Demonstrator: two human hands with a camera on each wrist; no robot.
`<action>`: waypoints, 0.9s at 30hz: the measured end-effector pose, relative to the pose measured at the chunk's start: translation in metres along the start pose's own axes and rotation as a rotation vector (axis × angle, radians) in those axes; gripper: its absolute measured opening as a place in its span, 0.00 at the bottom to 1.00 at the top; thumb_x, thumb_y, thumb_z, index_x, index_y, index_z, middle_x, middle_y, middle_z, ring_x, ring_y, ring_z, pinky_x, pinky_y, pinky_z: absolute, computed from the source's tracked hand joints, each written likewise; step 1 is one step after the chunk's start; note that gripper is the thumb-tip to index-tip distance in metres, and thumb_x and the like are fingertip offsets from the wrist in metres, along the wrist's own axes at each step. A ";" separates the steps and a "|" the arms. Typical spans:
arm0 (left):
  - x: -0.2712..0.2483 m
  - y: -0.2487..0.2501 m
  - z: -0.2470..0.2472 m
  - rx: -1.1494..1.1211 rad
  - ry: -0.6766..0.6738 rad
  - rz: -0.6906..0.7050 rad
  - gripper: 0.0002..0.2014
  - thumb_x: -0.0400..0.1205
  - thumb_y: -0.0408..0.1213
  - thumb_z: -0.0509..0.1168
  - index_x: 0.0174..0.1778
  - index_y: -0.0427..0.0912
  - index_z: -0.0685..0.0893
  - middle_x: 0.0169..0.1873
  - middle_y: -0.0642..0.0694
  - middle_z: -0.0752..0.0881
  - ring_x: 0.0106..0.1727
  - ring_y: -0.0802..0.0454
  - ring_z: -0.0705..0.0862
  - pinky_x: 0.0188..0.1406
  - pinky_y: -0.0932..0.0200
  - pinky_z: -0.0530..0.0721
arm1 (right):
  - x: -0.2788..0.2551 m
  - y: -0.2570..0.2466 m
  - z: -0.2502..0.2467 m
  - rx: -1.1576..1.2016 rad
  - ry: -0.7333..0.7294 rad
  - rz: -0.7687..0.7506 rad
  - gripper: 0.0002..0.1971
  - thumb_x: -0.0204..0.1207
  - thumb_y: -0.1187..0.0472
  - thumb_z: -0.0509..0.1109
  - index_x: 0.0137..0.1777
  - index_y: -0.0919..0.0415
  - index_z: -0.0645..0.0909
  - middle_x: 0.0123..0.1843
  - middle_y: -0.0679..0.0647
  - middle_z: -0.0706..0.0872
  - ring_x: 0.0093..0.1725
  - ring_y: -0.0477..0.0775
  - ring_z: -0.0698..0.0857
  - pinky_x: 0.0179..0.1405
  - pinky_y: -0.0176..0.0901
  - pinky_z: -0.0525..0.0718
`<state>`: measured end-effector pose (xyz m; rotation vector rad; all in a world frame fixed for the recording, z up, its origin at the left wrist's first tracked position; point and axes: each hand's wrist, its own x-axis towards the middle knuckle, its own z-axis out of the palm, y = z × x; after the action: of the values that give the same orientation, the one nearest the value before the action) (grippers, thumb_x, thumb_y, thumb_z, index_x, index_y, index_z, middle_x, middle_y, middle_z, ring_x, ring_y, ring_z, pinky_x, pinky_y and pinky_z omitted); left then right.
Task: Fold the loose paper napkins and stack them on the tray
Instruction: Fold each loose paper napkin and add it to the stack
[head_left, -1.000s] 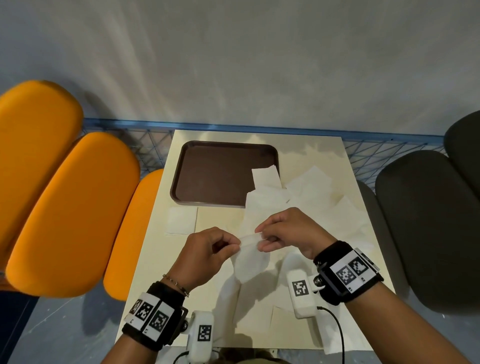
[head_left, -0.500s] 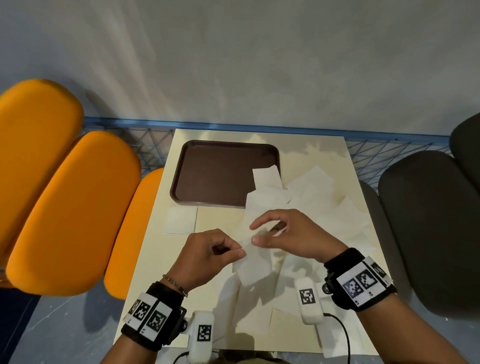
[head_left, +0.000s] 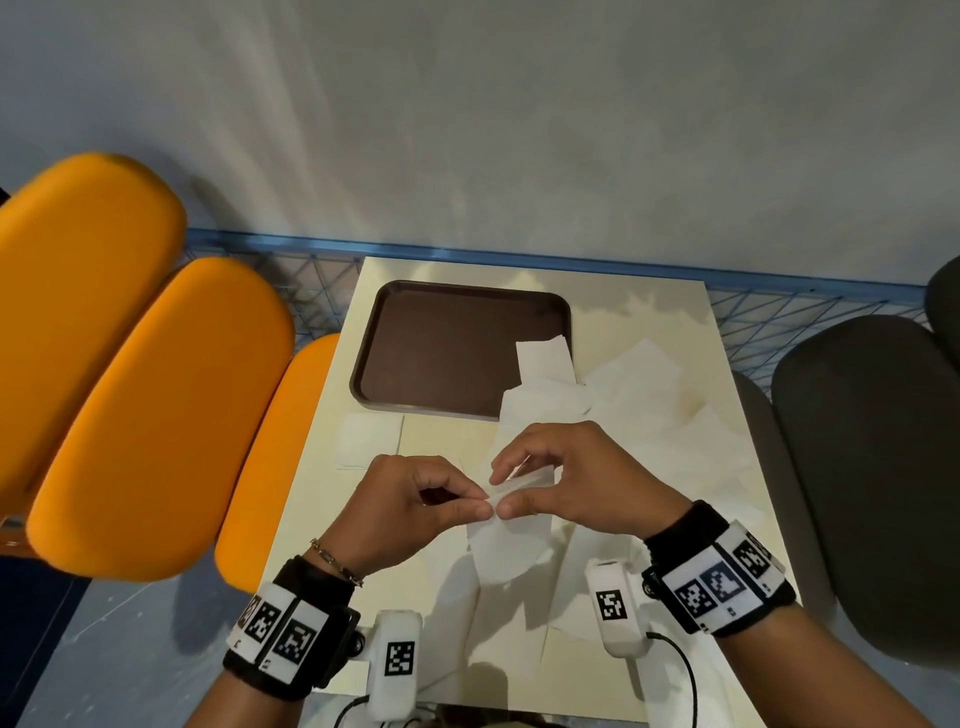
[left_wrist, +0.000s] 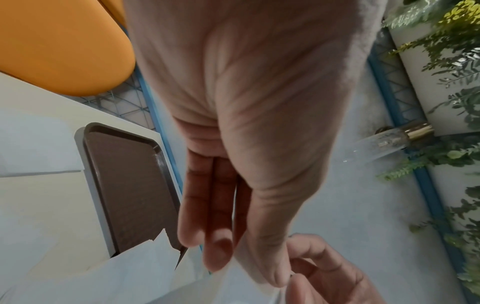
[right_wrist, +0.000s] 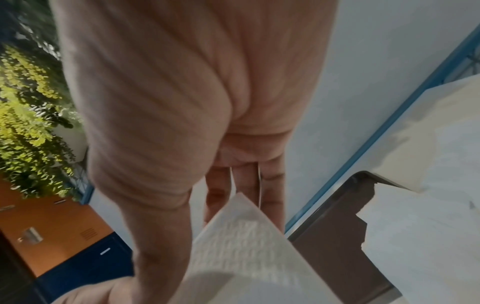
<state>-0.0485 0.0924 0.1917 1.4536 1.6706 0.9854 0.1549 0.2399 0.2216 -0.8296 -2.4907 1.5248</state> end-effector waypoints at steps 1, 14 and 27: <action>-0.001 0.001 -0.001 -0.002 0.003 -0.001 0.11 0.74 0.52 0.79 0.48 0.54 0.97 0.42 0.63 0.93 0.45 0.58 0.92 0.45 0.67 0.88 | 0.000 -0.002 0.000 -0.021 -0.010 -0.004 0.15 0.67 0.47 0.90 0.52 0.42 0.93 0.55 0.39 0.92 0.52 0.45 0.91 0.59 0.50 0.90; -0.005 0.011 -0.002 -0.305 0.167 -0.141 0.11 0.75 0.40 0.81 0.52 0.45 0.96 0.41 0.48 0.95 0.42 0.46 0.94 0.42 0.58 0.92 | 0.003 -0.004 -0.001 0.048 0.025 0.068 0.08 0.73 0.47 0.87 0.45 0.49 0.96 0.44 0.39 0.95 0.47 0.43 0.92 0.51 0.38 0.86; -0.003 0.013 0.022 -0.610 0.539 -0.326 0.07 0.80 0.32 0.78 0.53 0.43 0.96 0.46 0.48 0.96 0.46 0.49 0.94 0.38 0.58 0.92 | 0.009 -0.003 0.006 0.240 0.241 0.075 0.05 0.76 0.55 0.85 0.51 0.49 0.96 0.49 0.41 0.96 0.51 0.44 0.94 0.51 0.36 0.88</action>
<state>-0.0230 0.0923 0.1935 0.5212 1.6687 1.6024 0.1441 0.2387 0.2198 -1.0066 -2.0826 1.5989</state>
